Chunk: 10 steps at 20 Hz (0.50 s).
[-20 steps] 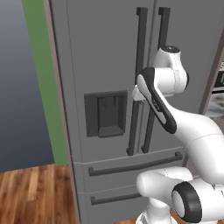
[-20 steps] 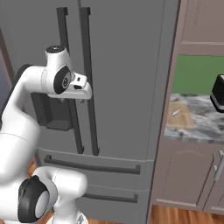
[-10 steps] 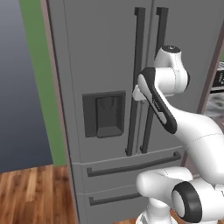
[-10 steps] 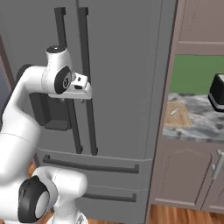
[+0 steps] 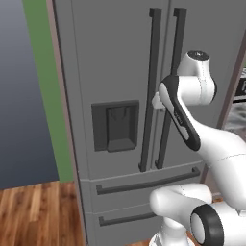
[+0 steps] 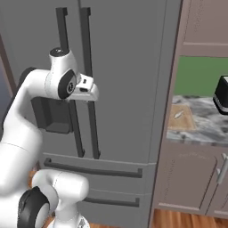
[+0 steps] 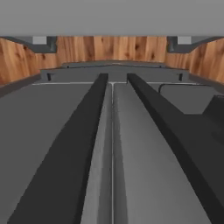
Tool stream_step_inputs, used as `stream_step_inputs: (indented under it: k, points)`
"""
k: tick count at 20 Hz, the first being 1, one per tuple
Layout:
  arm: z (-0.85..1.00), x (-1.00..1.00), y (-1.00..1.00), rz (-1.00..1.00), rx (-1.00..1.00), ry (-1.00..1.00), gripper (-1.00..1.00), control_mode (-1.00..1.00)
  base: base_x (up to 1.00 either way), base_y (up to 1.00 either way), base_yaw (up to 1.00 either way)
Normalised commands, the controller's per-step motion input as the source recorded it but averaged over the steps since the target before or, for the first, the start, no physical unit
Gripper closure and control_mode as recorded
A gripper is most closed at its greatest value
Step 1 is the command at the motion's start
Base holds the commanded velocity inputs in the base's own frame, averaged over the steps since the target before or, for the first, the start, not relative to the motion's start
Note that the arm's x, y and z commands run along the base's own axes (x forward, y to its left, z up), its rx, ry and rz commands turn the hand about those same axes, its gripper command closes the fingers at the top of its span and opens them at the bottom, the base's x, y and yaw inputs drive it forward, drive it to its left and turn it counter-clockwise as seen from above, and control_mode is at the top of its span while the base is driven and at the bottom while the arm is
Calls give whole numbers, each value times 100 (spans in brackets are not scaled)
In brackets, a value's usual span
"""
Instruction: Retrieve a lemon from the fridge and place it on the cutting board with the fish.
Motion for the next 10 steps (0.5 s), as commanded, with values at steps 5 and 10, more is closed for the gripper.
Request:
stream_step_inputs:
  k: [5,10]
  points:
    - [-7,-10,-18,-2,1,-1,-100,-100,0,0,0]
    - [-5,29,-14,2,0,-2,-100,-100,0,0,0]
